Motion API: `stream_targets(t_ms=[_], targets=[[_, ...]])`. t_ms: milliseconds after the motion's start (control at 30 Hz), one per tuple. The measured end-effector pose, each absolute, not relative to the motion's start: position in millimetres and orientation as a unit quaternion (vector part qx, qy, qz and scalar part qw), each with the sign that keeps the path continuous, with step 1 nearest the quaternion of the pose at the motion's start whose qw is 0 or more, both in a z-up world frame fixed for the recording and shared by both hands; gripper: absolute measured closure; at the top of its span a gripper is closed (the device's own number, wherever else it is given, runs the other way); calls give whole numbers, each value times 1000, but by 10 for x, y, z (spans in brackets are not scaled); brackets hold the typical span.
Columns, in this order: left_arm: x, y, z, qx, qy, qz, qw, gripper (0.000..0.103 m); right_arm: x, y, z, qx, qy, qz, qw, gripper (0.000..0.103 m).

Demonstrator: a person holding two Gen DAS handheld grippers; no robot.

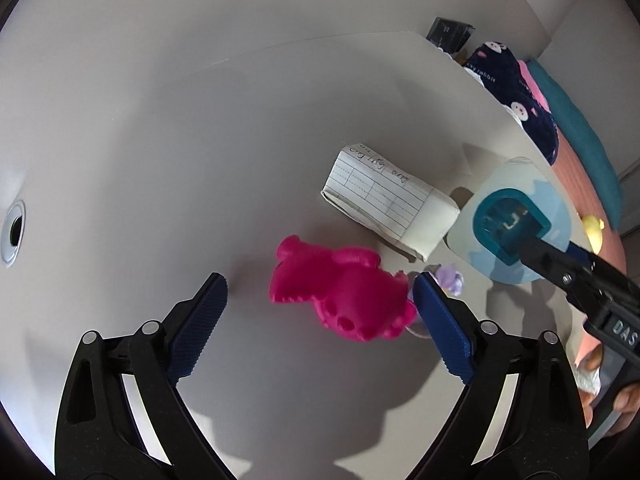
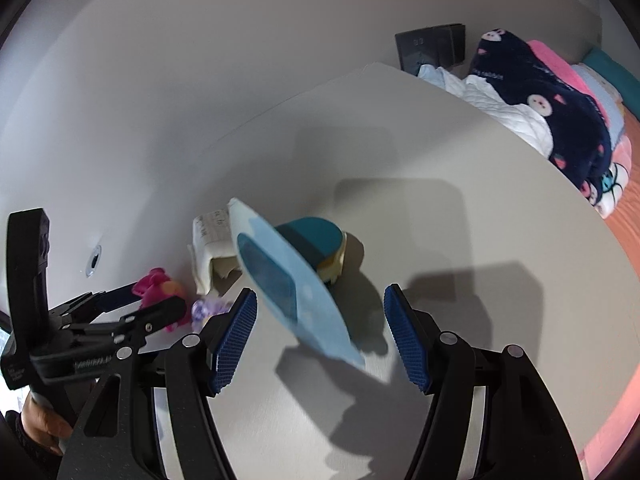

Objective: Collect trash
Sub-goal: 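Grasp the pink plush with the left tool while the right tool grasps the blue bib, then carry pink plush and bib to the trash bag and release both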

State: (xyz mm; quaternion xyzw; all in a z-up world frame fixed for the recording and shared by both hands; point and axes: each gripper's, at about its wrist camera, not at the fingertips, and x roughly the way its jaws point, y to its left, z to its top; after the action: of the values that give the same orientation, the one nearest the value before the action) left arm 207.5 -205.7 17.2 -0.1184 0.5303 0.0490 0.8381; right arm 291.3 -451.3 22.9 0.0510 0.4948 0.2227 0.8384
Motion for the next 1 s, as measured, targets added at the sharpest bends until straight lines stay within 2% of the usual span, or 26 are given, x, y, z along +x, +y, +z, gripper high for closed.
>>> stream_targets(t_ms=[233,367,400,433,1000], targets=[[2123,-2072,203,-98,520,49,847,35,3080,-4358,114,30,494,239,836,36],[2108,-2080,205,-98,513,44,852,35,3150,-4274,83,16,490,247,836,36],[2107,-2083,207,-99,512,43,852,35,3164,-4258,70,16,489,251,835,44],[2102,-2085,209,-99,512,42,852,35,3176,-4249,56,20,490,260,832,45],[1991,-2261,615,-92,475,6,875,35,2751,-4541,632,52,435,252,863,46]])
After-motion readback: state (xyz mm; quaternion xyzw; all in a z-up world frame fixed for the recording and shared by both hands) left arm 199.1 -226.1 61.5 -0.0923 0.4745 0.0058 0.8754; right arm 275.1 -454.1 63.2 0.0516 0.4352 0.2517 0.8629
